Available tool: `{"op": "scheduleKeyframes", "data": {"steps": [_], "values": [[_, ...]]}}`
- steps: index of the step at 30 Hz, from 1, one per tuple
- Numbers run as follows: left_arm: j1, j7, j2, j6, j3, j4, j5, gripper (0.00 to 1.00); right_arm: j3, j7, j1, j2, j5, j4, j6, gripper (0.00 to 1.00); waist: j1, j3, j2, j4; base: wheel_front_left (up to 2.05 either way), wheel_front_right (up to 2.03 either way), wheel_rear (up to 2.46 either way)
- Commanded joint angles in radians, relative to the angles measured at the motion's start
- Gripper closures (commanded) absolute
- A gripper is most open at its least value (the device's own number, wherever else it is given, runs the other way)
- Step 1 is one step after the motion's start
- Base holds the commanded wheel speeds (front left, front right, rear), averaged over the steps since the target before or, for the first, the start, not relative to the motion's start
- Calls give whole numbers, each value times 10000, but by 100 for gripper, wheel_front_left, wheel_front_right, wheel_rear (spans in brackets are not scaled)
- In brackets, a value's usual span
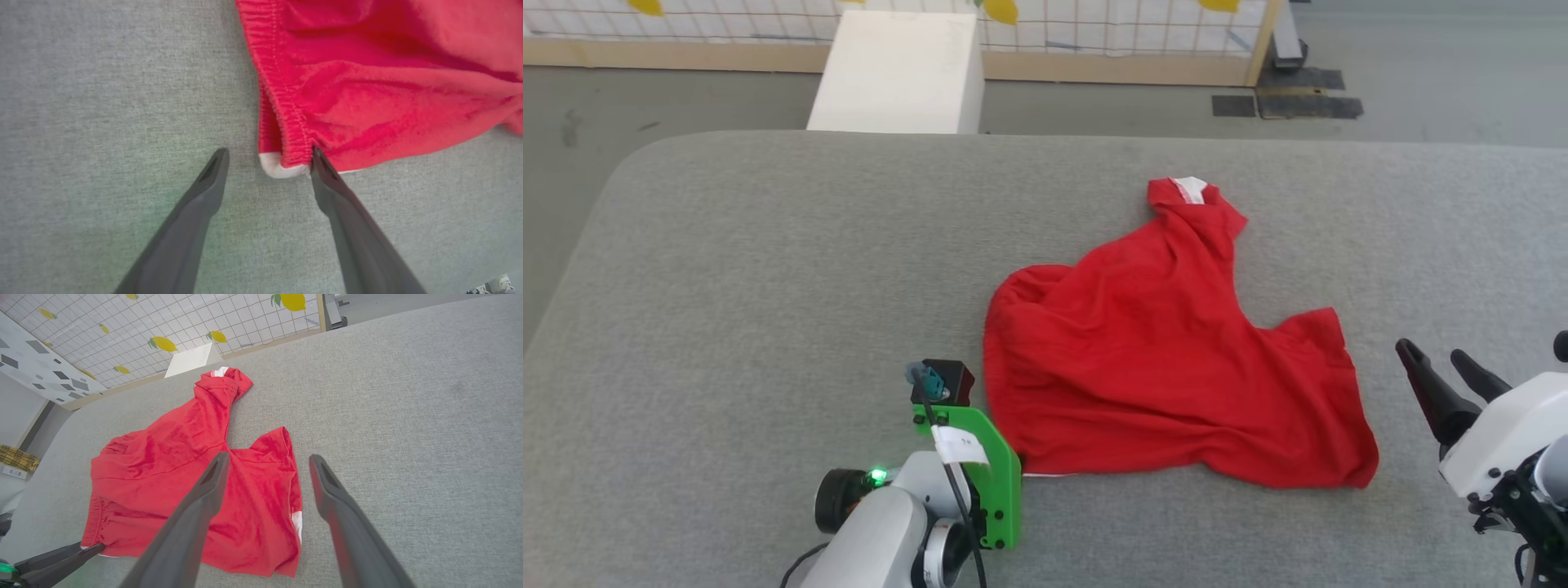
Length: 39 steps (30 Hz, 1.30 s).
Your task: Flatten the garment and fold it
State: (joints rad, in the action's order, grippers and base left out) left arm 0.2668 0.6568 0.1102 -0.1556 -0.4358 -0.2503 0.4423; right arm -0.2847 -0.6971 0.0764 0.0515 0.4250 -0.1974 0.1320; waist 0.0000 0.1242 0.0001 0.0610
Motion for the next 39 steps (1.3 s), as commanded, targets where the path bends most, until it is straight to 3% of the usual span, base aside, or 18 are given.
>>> {"op": "scheduleKeyframes", "data": {"steps": [1,3,5,6,7,16,22,35,36,37,38,39], "values": [[67,112,100,-59,-46,-73,-142,0,63,62,-117,-11,37,39,-13,0,0,161,-1,-218,0,0,0],[13,102,78,-94,-28,-117,-81,0,167,48,-123,-11,16,59,-13,0,0,216,-1,-291,0,0,0],[-47,69,39,-43,-50,-170,9,56,287,-7,-183,-11,-36,75,-13,0,0,257,-1,-321,0,0,0],[-72,8,17,-5,-70,-206,44,95,354,-34,-232,-11,-62,76,-13,0,0,278,-1,-326,0,0,0],[-103,17,-5,32,-90,-252,98,100,407,-54,-277,-11,-110,76,-13,0,0,287,-1,-323,0,0,0],[-443,-1009,-217,61,413,125,765,100,1462,-1025,-863,276,-1716,150,-13,0,0,366,-1,-147,0,0,0],[-811,-1492,-268,-4,584,857,978,100,1538,-1852,-492,312,-3321,817,-13,0,0,611,-1,92,0,0,0],[-880,-1724,-340,13,414,1437,1101,100,1834,-1459,89,212,-3955,2401,-13,0,0,1160,-1,489,0,0,0],[-876,-1738,-344,22,404,1433,1115,100,1897,-1529,73,215,-3896,2528,-13,4,0,1177,-1,492,0,0,0],[-874,-1755,-345,28,401,1431,1124,100,1963,-1592,67,228,-3846,2596,-13,56,0,1187,-1,489,0,0,0],[-873,-1778,-346,33,402,1426,1136,100,2015,-1642,77,245,-3768,2644,-13,100,0,1197,-1,484,0,0,0],[-872,-1797,-346,39,403,1420,1145,100,2063,-1698,82,269,-3698,2679,-13,100,0,1202,-1,480,0,0,0]]}}
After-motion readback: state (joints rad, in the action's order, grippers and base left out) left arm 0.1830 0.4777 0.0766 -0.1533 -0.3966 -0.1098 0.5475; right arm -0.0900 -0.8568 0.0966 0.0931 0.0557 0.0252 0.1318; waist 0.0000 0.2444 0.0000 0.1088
